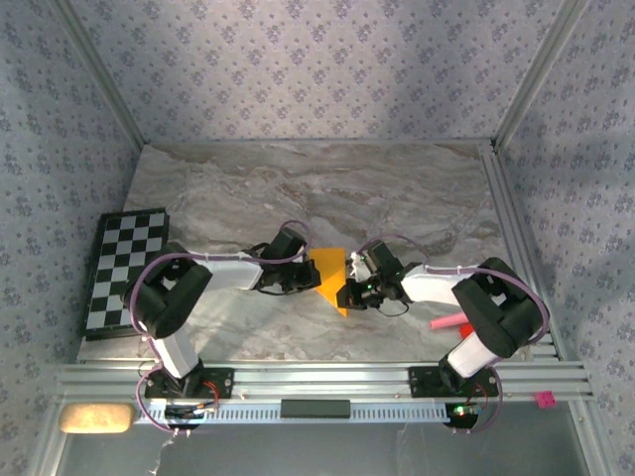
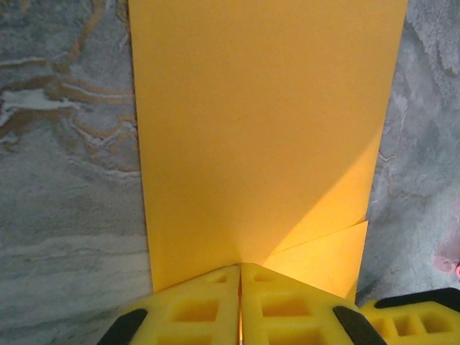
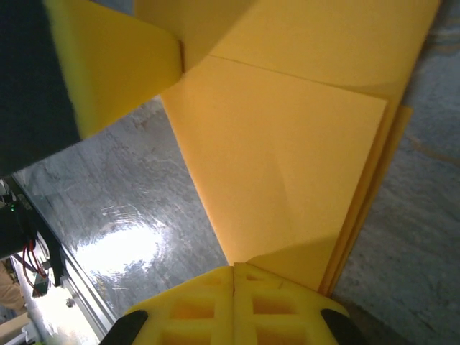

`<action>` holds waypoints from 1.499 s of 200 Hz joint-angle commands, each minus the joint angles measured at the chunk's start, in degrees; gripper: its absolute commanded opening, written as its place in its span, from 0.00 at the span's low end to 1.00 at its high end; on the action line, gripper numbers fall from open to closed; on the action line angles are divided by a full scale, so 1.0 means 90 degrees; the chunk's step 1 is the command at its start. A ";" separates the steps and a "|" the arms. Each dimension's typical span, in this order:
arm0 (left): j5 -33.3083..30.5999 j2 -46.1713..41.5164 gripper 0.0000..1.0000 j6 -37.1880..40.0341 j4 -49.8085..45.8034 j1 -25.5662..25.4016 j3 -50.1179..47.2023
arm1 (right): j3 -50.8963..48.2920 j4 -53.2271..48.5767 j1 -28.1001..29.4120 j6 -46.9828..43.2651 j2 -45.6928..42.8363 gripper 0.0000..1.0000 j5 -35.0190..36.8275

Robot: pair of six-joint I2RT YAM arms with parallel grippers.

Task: Fold a paper plane with a square sheet of paper (pick it up from the middle)
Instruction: Third fold the triangle at the center of the table.

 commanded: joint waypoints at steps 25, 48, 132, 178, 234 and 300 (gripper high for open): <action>-0.0195 0.0238 0.10 0.0222 -0.0481 0.0023 0.0021 | 0.0683 -0.0305 0.0170 -0.0019 0.0190 0.04 0.0162; -0.0188 0.0236 0.10 0.0219 -0.0512 0.0025 0.0061 | 0.0849 -0.0147 0.0222 0.0035 0.0589 0.04 0.0149; -0.0266 0.0212 0.09 0.0555 -0.0899 0.0151 0.0158 | 0.0306 -0.0519 0.0300 -0.0021 0.0459 0.04 0.0423; -0.0256 0.0118 0.10 0.0596 -0.0857 0.0242 0.0122 | 0.0686 -0.0169 0.0283 0.0031 0.0353 0.04 0.0132; -0.0166 0.0197 0.10 0.0552 -0.0750 0.0236 0.0089 | 0.1066 0.0007 0.0298 0.0050 0.1244 0.05 0.0111; -0.0304 0.0198 0.10 0.0662 -0.0775 0.0309 -0.0004 | -0.0090 0.0124 0.0151 -0.0014 0.0494 0.06 -0.0112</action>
